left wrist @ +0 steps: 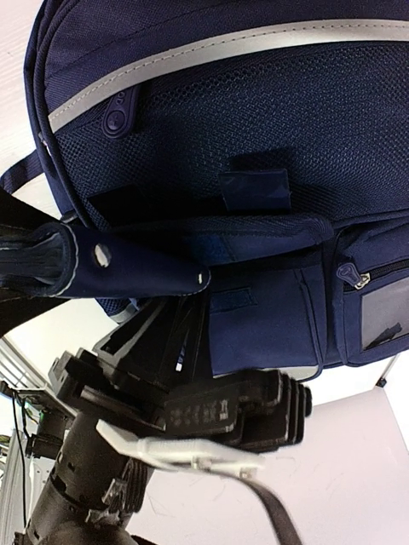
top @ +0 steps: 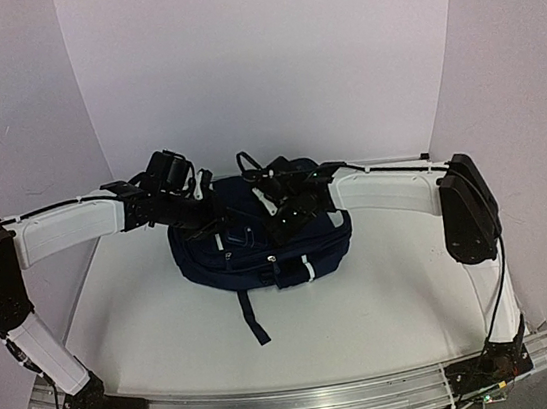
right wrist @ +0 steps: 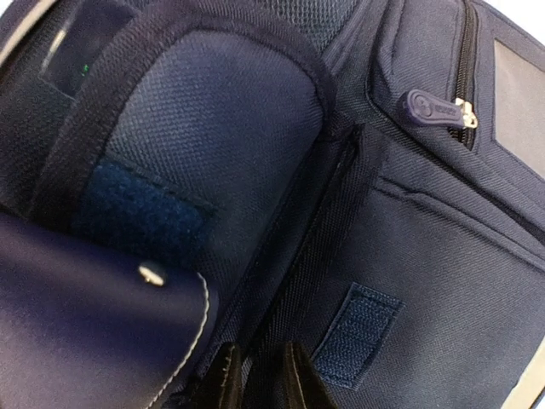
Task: Pack the student bag
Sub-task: Place the personal item in the student bag.
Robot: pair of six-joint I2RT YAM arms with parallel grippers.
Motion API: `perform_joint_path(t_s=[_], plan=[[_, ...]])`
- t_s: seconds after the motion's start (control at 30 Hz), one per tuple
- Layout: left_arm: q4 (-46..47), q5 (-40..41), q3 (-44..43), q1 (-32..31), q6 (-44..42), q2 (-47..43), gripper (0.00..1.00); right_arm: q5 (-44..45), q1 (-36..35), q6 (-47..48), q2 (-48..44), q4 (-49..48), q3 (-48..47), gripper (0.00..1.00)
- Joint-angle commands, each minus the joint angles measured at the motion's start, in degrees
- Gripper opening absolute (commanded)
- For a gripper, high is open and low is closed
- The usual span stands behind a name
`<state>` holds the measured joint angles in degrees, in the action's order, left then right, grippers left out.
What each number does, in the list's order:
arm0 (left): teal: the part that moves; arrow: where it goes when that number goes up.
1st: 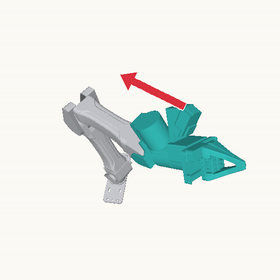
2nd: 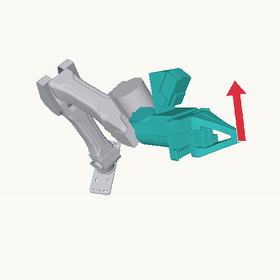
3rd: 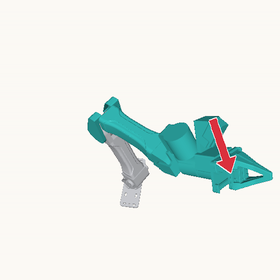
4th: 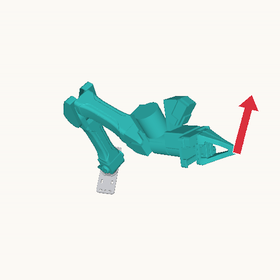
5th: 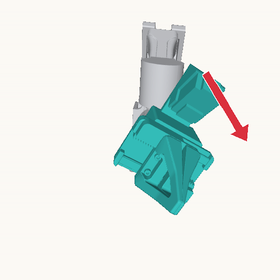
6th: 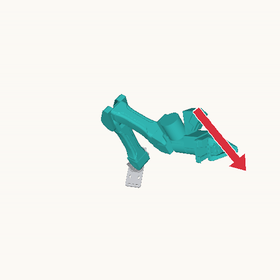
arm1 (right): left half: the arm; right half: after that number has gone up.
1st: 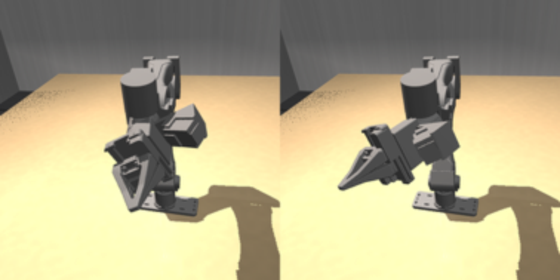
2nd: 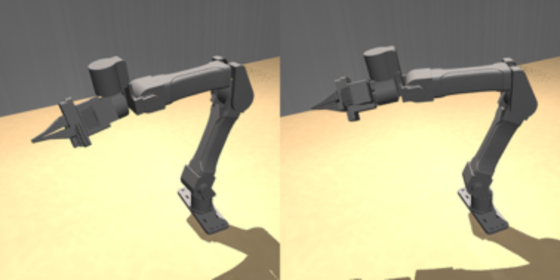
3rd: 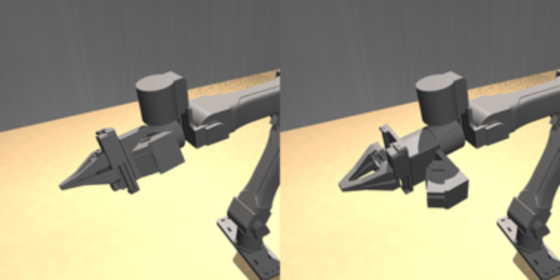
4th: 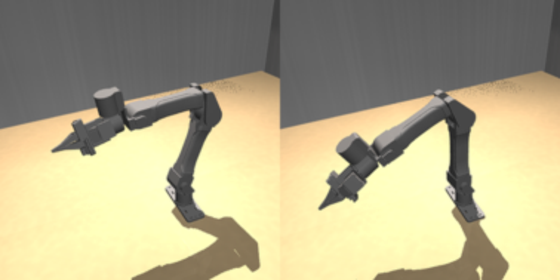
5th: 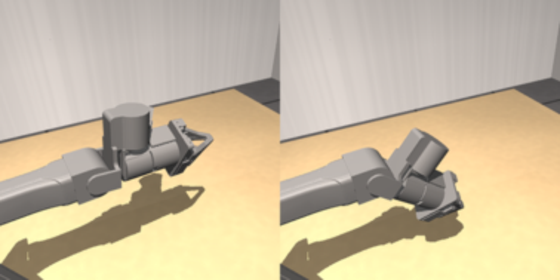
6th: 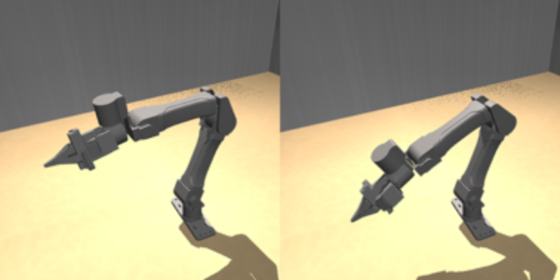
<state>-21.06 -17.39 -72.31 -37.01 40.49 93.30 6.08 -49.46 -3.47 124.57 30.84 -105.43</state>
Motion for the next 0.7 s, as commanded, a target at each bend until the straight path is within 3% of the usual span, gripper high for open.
perform_joint_path(t_s=[0.0,0.2,0.67], plan=[[-1.77,3.64,-0.76,1.09,-0.13,0.23,0.00,1.62,2.07,-0.14,-6.75,2.21,-1.55,0.13],[0.09,2.40,-1.24,1.50,1.54,1.09,0.00,0.32,2.44,-0.36,-8.76,2.21,-1.93,0.00],[6.49,0.89,-4.76,2.21,6.04,7.02,0.00,-9.34,2.55,-2.57,-10.85,1.34,0.47,0.00]])
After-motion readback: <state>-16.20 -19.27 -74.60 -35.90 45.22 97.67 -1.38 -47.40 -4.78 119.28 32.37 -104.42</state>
